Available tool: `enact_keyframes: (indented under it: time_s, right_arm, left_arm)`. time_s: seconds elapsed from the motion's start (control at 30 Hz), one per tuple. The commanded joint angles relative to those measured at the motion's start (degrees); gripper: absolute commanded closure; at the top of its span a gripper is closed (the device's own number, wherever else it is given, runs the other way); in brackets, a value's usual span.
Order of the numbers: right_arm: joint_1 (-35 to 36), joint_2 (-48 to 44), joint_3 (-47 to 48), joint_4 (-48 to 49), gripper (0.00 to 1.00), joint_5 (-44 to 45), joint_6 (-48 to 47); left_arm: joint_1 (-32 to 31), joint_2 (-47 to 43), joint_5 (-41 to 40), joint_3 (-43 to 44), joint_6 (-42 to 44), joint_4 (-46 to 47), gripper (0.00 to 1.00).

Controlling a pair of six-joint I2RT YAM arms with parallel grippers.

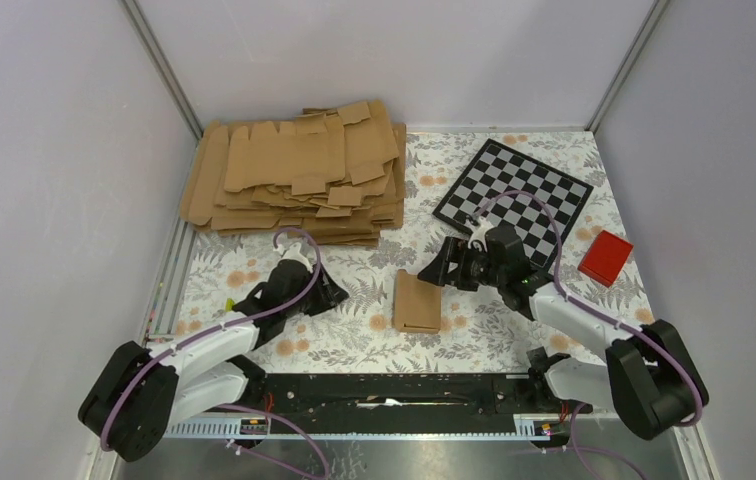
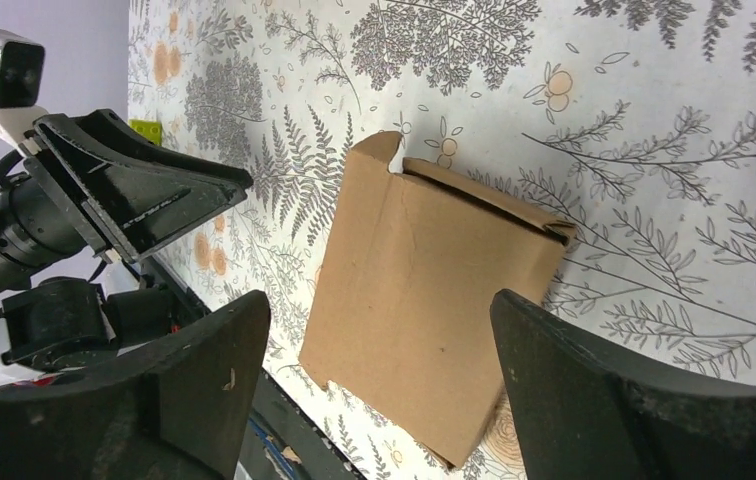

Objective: Fold the paper box

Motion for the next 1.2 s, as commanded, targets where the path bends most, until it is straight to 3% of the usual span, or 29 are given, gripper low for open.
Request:
enact_keyframes:
  time_s: [0.0,0.23,0.4,0.5,1.17]
  right_arm:
    - [-0.3,-3.5,-2.3,-3.0,0.12,3.7,-1.6]
    - [-0.4,-2.3,-3.1,-4.0,0.3,-0.6,0.8]
    - [-0.5,-3.7,-3.7,-6.8,0.56,2.5,0.2]
    - [-0.5,-3.6,-3.5,-9.5,0.64,3.8,-1.2]
    - [-0.5,3.0,-5.3,-7.2,0.79,3.6,-2.6]
  left_arm:
    - [0.3,1.3,3.0,-0.1,-0.5,3.5,0.5]
    - [0.3,6.2,14.3,-1.1,0.3,14.5,0.44]
    - [0.1,9.1,18.1,-2.3,-1.0,21.0,0.44]
    - [0.0,10.3,18.8,-2.5,-1.2,22.4,0.44]
    - [-3.4,17.2,18.9,1.0,-0.7,24.7,0.47]
